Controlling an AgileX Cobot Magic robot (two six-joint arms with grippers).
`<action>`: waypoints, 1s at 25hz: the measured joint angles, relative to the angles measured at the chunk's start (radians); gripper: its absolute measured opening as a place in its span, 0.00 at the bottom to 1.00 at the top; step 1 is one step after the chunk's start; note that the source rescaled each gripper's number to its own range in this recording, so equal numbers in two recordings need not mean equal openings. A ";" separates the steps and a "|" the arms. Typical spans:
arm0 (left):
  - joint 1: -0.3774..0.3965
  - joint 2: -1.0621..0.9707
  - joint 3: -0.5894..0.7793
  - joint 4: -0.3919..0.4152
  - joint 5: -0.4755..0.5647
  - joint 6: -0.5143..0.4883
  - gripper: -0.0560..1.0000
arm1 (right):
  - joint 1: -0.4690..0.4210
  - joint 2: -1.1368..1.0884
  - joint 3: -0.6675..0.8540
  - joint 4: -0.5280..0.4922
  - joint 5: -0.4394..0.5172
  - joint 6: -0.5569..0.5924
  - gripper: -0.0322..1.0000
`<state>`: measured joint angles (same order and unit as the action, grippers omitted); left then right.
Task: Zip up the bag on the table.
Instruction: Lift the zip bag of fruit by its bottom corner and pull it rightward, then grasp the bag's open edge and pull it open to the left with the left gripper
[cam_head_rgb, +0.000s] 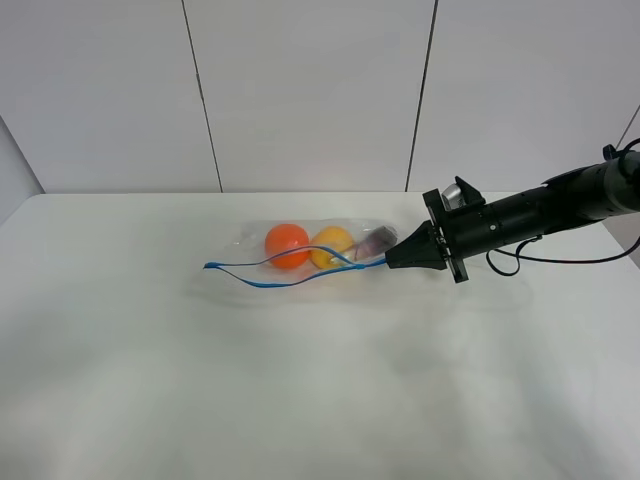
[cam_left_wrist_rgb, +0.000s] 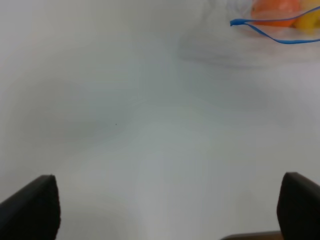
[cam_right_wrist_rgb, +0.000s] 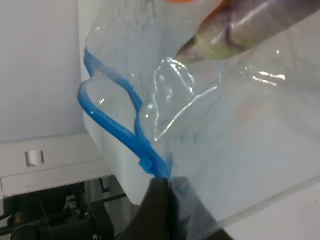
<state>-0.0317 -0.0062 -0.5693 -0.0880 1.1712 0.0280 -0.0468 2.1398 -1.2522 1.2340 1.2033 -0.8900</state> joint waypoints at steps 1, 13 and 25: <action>0.000 0.000 0.000 0.000 0.000 0.000 1.00 | 0.000 0.000 0.000 0.005 0.000 0.001 0.03; 0.000 0.000 0.000 0.000 0.000 0.000 1.00 | 0.000 0.000 0.000 0.022 0.000 0.002 0.03; 0.000 0.000 0.000 0.000 0.000 0.000 1.00 | 0.000 0.000 0.000 0.019 0.000 0.002 0.03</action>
<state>-0.0317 -0.0062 -0.5693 -0.0880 1.1712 0.0280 -0.0468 2.1398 -1.2522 1.2534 1.2033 -0.8882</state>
